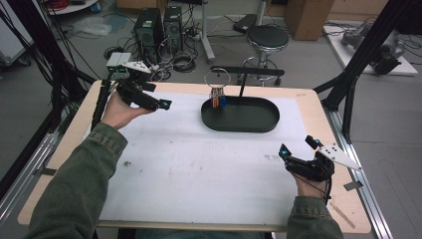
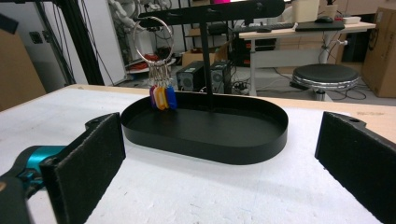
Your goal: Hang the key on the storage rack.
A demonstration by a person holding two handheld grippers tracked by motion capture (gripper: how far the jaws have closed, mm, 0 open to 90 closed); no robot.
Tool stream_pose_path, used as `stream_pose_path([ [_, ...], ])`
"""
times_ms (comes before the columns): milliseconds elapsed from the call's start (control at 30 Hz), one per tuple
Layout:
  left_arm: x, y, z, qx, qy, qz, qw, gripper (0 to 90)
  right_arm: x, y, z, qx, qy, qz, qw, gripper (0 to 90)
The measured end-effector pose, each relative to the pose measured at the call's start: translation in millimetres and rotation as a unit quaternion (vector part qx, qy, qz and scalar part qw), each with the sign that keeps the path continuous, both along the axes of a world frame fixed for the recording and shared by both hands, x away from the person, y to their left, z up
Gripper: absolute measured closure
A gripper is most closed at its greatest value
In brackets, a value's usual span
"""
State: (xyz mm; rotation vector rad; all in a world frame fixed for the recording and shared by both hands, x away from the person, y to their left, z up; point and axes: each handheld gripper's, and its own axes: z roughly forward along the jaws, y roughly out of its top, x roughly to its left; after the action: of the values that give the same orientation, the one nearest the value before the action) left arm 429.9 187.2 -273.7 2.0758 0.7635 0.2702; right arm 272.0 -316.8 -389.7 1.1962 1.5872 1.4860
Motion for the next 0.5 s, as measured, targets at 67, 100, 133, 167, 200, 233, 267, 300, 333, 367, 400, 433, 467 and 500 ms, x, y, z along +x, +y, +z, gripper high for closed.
stream_pose_path([
  [67, -4.3, 3.9, -0.4, -0.003, -0.003, 0.001, 1.0, 1.7, -0.1, 0.0, 0.0, -0.001, 0.001, -0.001, 1.0, 0.5],
  [100, -6.0, 6.0, -0.1, -0.004, -0.005, 0.002, 1.0, 1.7, -0.3, -0.1, 0.0, -0.003, 0.001, -0.001, 1.0, 0.5],
  [133, -7.5, 7.8, 0.3, -0.008, -0.006, 0.001, 1.0, 1.7, -0.6, -0.1, 0.0, -0.004, 0.0, 0.0, 1.0, 0.5],
  [167, -8.7, 9.4, 0.7, -0.011, -0.006, 0.002, 0.9999, 1.7, -1.2, 0.2, 0.2, -0.003, 0.002, -0.001, 1.0, 0.5],
  [200, -9.8, 10.7, 1.3, -0.013, -0.008, 0.003, 0.9999, 1.7, -1.3, 0.3, 0.1, -0.003, 0.002, -0.001, 1.0, 0.5],
  [233, -11.1, 12.3, 1.9, -0.015, -0.011, 0.003, 0.9998, 1.7, -1.2, 0.3, 0.0, -0.004, 0.002, 0.0, 1.0, 0.5],
  [267, -12.5, 13.9, 2.2, -0.016, -0.012, 0.004, 0.9998, 1.7, -1.3, 0.4, 0.0, -0.005, 0.002, -0.001, 1.0, 0.5],
  [300, -14.1, 15.9, 2.3, -0.016, -0.015, 0.006, 0.9997, 1.7, -1.7, 0.8, 0.0, -0.003, 0.004, 0.0, 1.0, 0.5],
  [333, -15.9, 18.1, 2.2, -0.017, -0.018, 0.008, 0.9997, 1.7, -2.2, 0.9, 0.1, -0.003, 0.005, 0.0, 1.0, 0.5],
  [367, -18.0, 20.5, 1.4, -0.02, -0.019, 0.01, 0.9996, 1.7, -2.3, 0.6, 0.1, -0.006, 0.005, 0.001, 1.0, 0.5],
  [400, -20.1, 23.1, 0.0, -0.023, -0.019, 0.014, 0.9994, 1.7, -2.6, 0.5, 0.0, -0.005, 0.006, 0.0, 1.0, 0.5],
  [433, -22.0, 26.2, -1.4, -0.023, -0.019, 0.015, 0.9994, 1.7, -2.6, 0.1, 0.0, -0.006, 0.005, 0.0, 1.0, 0.5],
  [467, -24.1, 29.2, -3.2, -0.023, -0.019, 0.018, 0.9994, 1.7, -2.4, -0.4, -0.1, -0.007, 0.002, -0.001, 1.0, 0.5],
  [500, -26.2, 32.5, -5.3, -0.022, -0.019, 0.021, 0.9993, 1.7, -2.6, -0.3, -0.1, -0.007, 0.002, -0.002, 1.0, 0.5],
])
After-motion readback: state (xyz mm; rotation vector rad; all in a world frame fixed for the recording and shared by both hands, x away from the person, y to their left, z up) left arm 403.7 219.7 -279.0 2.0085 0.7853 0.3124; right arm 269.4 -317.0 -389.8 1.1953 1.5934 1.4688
